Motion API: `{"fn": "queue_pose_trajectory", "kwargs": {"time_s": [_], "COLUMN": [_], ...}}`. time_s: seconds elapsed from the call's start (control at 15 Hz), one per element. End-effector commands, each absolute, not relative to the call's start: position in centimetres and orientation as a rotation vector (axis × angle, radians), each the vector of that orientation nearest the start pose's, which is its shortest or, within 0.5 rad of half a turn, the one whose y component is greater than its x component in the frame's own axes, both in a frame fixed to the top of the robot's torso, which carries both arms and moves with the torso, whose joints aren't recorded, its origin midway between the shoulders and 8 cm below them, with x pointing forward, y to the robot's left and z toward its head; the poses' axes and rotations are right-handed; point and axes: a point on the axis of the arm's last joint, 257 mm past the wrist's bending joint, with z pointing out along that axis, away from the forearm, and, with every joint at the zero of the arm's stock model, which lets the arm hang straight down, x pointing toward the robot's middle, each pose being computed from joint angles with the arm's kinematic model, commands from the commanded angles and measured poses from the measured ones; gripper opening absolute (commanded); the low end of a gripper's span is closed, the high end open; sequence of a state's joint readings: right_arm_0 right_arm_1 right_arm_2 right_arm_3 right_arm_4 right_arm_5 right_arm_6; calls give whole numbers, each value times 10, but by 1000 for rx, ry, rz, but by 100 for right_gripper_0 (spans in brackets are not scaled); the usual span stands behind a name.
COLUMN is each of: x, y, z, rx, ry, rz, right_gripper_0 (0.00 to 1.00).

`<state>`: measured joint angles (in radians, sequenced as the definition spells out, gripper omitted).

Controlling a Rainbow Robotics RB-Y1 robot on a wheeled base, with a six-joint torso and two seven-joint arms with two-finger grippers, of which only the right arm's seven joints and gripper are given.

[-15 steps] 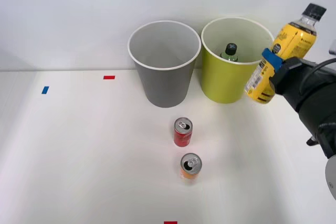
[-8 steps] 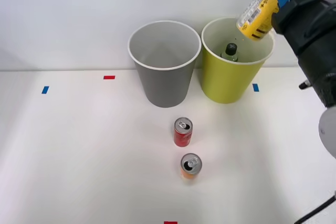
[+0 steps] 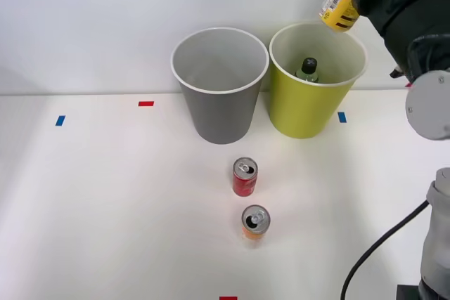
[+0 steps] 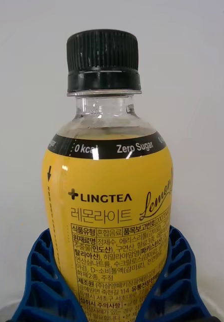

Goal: Put cans in the gray bin, plastic bottles in the light green bin

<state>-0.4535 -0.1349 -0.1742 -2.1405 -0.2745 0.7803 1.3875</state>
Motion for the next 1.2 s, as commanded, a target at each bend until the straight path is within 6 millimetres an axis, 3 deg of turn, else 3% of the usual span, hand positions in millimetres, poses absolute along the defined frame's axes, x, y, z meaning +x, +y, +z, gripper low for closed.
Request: {"fn": "queue_pose_trajectory", "kwargs": {"time_s": [0.07, 0.67, 1.0, 1.13, 1.2], "x": [579, 623, 625, 625, 625], "y": [-209, -207, -206, -204, -204], "z": [103, 79, 78, 78, 78], "rx": [41, -45, -55, -59, -62], "ry": [1371, 1409, 1402, 1401, 1401], "rz": [310, 286, 275, 280, 277], "right_gripper_0": [0, 0, 0, 34, 60]}}
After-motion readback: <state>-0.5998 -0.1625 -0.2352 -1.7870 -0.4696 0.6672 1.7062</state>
